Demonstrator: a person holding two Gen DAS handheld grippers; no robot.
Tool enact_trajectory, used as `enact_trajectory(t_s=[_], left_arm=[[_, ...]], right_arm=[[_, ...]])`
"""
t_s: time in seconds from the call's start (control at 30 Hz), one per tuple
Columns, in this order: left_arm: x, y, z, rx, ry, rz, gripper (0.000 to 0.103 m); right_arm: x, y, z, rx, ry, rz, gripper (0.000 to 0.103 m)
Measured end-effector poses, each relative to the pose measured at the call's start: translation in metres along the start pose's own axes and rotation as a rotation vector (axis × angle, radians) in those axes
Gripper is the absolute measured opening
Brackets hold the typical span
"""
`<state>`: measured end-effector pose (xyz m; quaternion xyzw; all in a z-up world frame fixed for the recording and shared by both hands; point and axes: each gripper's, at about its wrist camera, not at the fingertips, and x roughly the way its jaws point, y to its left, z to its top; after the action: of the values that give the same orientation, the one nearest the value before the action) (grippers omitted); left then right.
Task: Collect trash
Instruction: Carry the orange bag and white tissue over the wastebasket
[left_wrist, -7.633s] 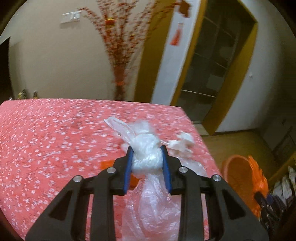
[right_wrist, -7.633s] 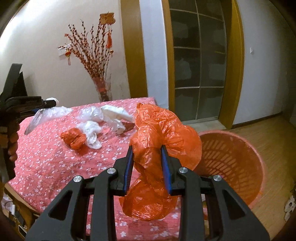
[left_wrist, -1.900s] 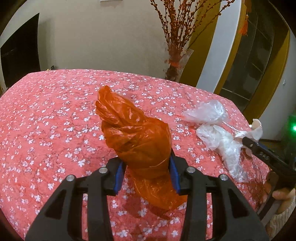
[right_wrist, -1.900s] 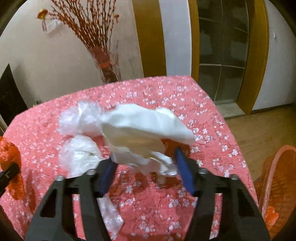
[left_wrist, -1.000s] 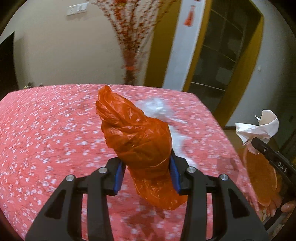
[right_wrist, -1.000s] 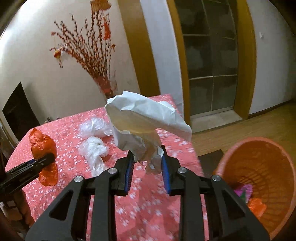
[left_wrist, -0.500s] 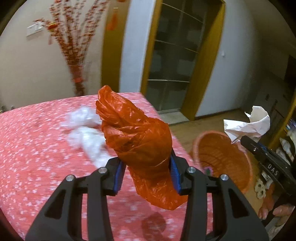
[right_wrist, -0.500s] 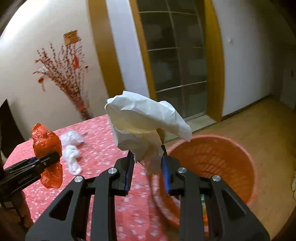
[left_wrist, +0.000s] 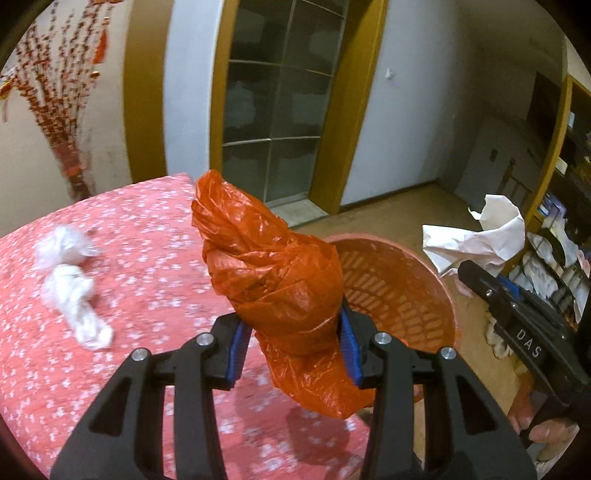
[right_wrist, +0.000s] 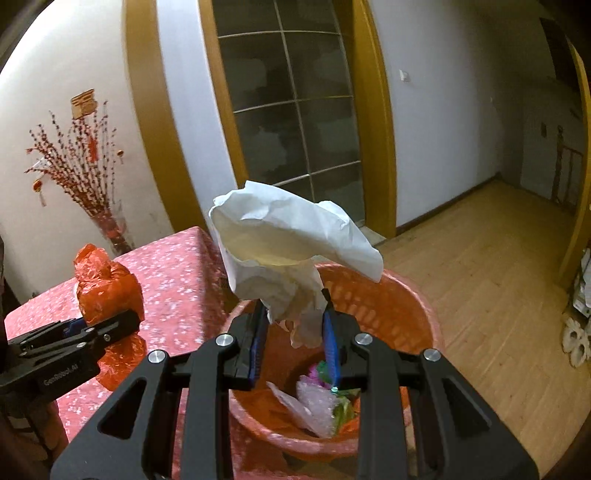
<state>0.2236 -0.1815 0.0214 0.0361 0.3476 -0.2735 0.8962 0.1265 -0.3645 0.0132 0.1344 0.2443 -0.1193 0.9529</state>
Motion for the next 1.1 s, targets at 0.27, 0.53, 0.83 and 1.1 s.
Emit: enact_trajectory(t_s=[0.27, 0.53, 0.83, 1.1], left_arm=[[0.029, -0.031, 0.003, 0.042, 0.033, -0.035, 0.043], [0.050, -0.047, 0.005, 0.067, 0.060, -0.050, 0.043], [0.066, -0.055, 0.009, 0.080, 0.077, -0.066, 0.043], [0.077, -0.060, 0.010, 0.090, 0.092, -0.081, 0.043]], right_arm=[[0.012, -0.017, -0.003, 0.036, 0.023, -0.024, 0.027], [0.017, -0.029, -0.006, 0.057, 0.034, -0.037, 0.027], [0.022, -0.038, -0.005, 0.068, 0.033, -0.042, 0.027], [0.027, -0.041, -0.005, 0.070, 0.042, -0.044, 0.027]])
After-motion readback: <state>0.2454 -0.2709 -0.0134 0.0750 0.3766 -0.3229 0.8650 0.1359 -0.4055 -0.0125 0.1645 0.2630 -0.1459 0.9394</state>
